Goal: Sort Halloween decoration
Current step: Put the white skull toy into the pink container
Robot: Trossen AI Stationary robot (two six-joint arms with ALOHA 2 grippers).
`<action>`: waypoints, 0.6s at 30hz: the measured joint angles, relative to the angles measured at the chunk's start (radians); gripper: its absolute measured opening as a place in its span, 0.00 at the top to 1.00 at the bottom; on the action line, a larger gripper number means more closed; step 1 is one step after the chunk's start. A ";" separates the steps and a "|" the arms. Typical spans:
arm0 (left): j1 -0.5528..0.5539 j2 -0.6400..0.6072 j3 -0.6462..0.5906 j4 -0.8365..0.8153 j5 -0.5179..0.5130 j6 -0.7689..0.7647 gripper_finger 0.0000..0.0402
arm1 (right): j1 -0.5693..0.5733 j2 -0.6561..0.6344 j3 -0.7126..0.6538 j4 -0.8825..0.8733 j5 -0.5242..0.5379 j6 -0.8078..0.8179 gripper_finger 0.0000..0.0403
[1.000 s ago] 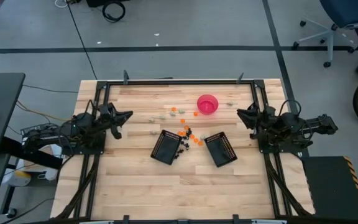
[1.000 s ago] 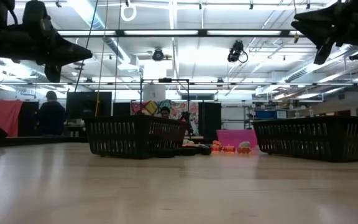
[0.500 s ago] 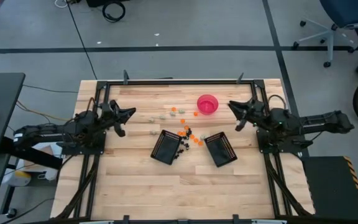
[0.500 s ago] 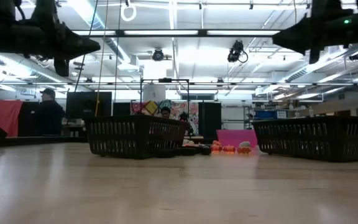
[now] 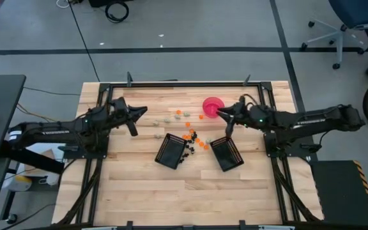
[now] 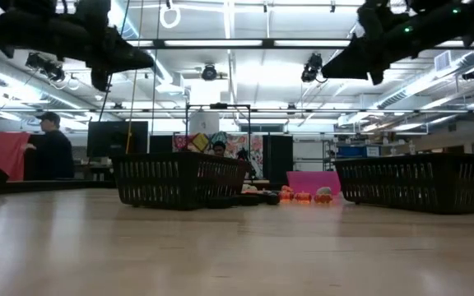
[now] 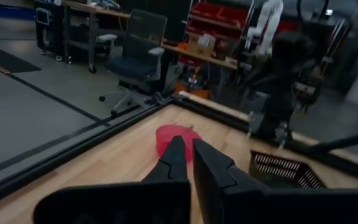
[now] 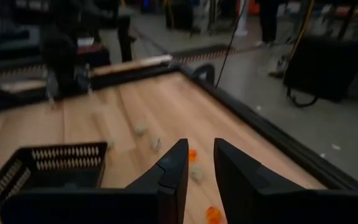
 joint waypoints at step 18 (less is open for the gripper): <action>0.012 0.126 0.036 -0.025 -0.033 0.078 0.61 | -0.012 0.428 0.301 -0.116 -0.053 -0.038 0.80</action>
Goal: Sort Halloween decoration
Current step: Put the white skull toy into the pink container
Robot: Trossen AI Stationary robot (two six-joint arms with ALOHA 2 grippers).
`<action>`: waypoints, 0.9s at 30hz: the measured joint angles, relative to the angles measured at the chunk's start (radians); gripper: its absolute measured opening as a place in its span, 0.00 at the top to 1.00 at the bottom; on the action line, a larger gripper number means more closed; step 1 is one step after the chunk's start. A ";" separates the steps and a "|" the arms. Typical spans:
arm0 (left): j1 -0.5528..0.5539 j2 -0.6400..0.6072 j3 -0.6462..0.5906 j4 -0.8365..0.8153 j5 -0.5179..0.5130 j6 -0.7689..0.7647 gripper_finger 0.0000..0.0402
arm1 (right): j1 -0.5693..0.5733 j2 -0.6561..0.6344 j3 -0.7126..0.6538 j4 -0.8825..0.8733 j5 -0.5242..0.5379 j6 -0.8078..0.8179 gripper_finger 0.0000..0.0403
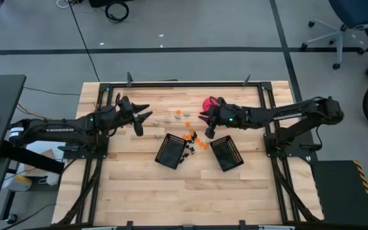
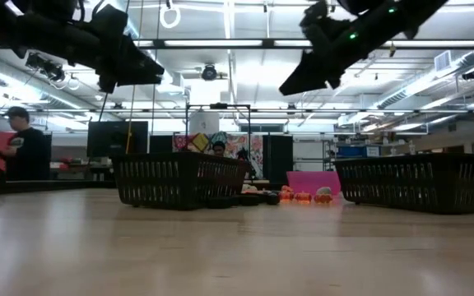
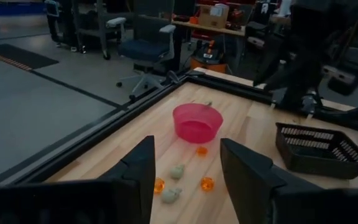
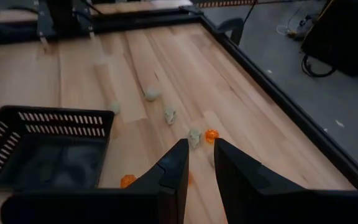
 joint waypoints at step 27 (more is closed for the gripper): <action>0.028 0.000 0.000 -0.063 -0.005 -0.018 0.61 | -0.337 0.208 0.295 -0.944 0.070 0.096 0.60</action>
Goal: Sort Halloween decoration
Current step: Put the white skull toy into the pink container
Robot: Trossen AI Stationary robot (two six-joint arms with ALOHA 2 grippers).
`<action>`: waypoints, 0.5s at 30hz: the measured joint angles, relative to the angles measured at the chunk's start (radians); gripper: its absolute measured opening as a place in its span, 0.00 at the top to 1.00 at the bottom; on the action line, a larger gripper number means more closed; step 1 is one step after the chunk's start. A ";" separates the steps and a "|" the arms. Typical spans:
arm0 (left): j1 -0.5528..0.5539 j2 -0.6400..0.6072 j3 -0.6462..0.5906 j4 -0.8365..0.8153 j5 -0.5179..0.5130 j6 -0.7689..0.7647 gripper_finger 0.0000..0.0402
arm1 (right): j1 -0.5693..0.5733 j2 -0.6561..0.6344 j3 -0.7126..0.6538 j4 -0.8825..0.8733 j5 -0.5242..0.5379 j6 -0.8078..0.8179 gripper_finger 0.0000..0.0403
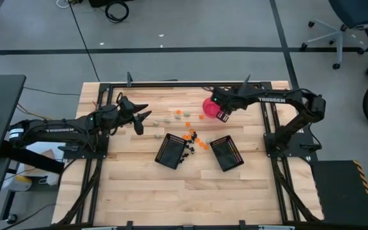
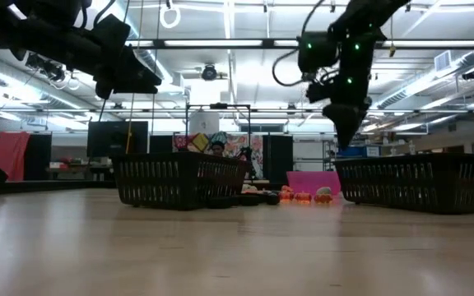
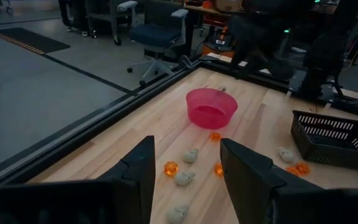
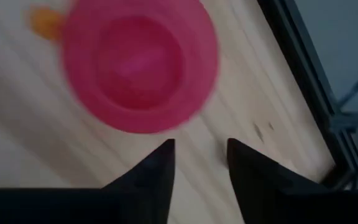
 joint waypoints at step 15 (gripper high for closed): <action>0.000 0.000 0.000 -0.005 0.000 -0.001 0.61 | -0.263 0.010 -0.146 0.117 -0.086 -0.140 0.49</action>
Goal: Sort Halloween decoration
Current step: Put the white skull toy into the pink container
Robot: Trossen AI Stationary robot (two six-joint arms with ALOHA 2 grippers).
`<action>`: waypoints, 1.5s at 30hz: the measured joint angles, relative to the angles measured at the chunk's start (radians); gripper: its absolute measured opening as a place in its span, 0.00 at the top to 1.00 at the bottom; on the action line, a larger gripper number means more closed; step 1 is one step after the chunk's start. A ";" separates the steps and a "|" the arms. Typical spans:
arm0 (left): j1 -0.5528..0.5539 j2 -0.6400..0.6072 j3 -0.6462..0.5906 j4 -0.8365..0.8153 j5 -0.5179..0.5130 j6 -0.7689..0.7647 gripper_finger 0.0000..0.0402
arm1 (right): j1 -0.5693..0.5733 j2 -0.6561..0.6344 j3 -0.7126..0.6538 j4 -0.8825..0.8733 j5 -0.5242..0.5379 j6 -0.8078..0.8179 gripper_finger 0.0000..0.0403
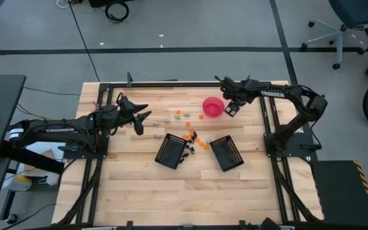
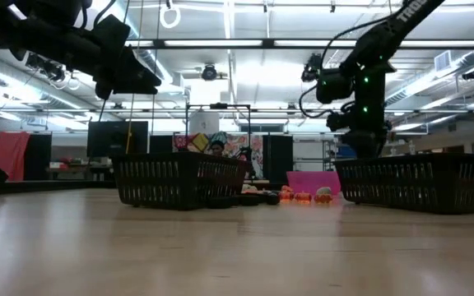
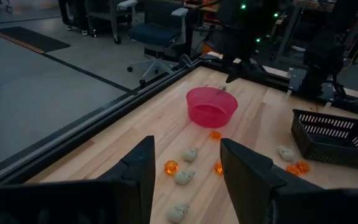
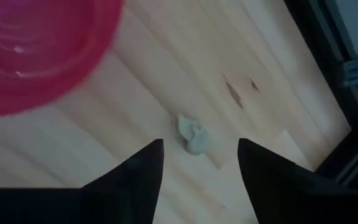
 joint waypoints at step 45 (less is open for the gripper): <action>0.000 0.000 -0.001 -0.015 0.000 0.006 0.61 | -0.072 0.112 -0.012 0.040 -0.130 -0.123 0.78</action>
